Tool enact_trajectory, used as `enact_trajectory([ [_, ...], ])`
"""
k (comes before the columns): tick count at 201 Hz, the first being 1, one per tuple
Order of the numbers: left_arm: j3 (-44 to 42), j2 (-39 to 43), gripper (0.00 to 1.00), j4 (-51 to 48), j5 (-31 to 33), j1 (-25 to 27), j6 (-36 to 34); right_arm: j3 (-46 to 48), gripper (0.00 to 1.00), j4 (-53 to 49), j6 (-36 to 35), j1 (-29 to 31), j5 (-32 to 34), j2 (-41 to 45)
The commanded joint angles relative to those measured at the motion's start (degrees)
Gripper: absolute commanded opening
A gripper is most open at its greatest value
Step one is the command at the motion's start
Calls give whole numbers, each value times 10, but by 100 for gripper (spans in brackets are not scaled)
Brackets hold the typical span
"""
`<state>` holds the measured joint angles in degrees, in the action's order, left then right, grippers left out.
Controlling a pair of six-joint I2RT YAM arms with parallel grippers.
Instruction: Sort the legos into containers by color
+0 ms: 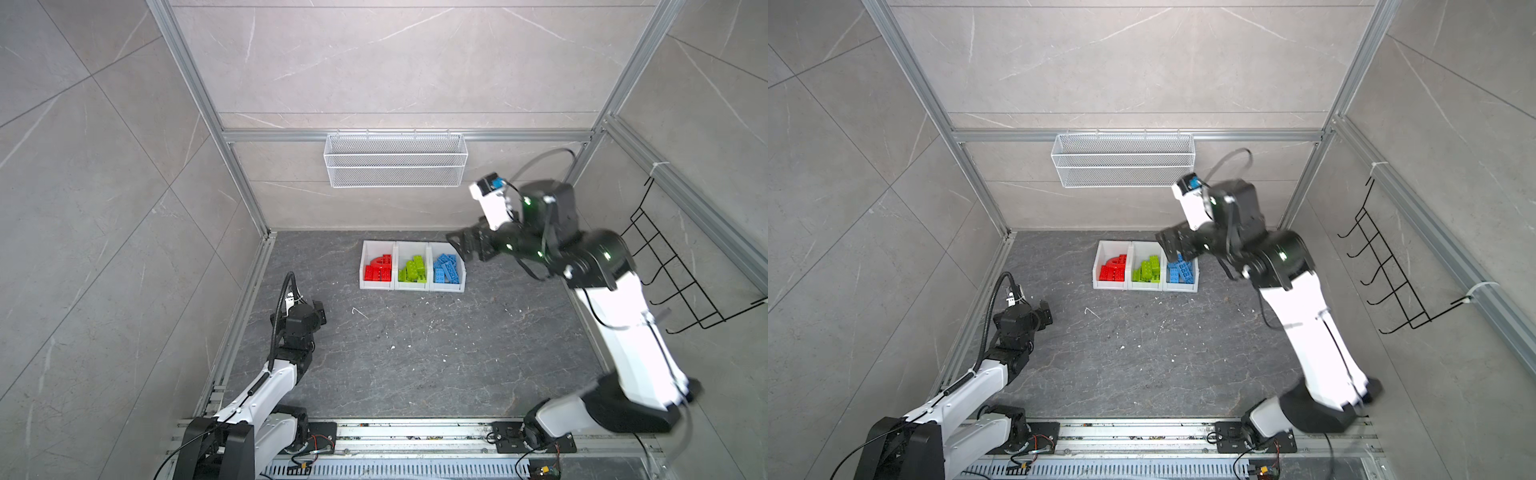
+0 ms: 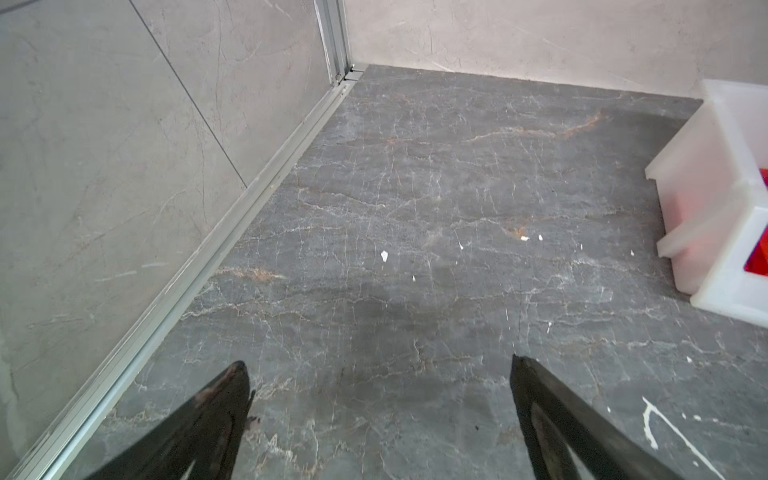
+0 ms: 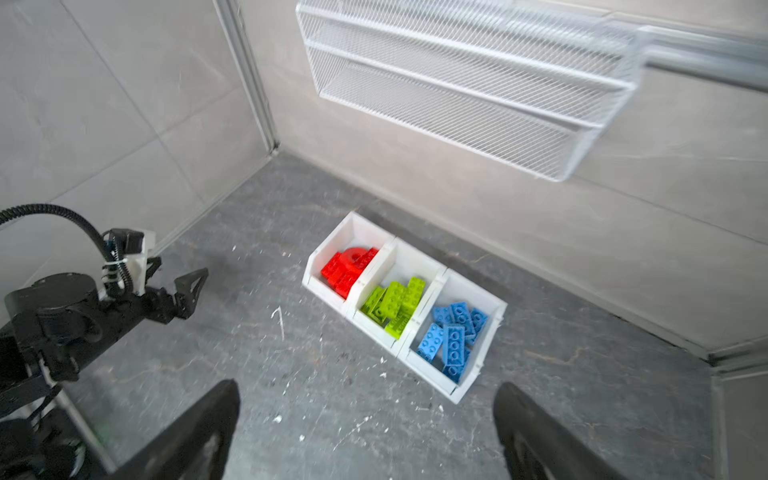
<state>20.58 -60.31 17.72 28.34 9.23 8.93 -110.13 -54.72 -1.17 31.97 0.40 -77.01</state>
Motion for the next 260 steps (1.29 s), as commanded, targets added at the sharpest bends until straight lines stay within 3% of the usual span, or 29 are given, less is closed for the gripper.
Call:
enact_trajectory([
  [1,9,-23,100,85,-10,-20,-17,244,100,200,-3,-8,51,111],
  [15,3,-47,100,115,-33,-32,-34,394,100,300,15,-9,97,177],
  [41,-11,-93,100,182,-53,-49,-58,613,100,471,32,-24,244,244],
  [74,-21,-166,100,267,-96,-69,-77,749,100,609,37,-67,281,213],
  [105,-5,-258,100,324,-125,-84,-79,799,100,724,11,-119,296,134],
  [131,-5,-259,100,325,-148,-104,-66,812,100,798,16,-180,262,91],
  [148,-5,-256,100,317,-149,-104,-65,817,100,798,59,-228,199,77],
  [170,-5,-255,100,317,-149,-104,-65,884,100,978,42,-254,160,42],
  [183,-5,-254,100,313,-150,-104,-63,872,100,962,47,-259,167,38],
  [204,-5,-254,100,314,-149,-104,-64,894,100,1086,20,-263,144,3],
  [237,-5,-254,100,314,-150,-104,-65,903,100,1262,42,-296,142,-129],
  [249,-5,-254,100,314,-149,-103,-65,934,100,1300,42,-296,145,-105],
  [260,-5,-255,100,314,-149,-104,-64,941,100,1250,33,-297,142,-46],
])
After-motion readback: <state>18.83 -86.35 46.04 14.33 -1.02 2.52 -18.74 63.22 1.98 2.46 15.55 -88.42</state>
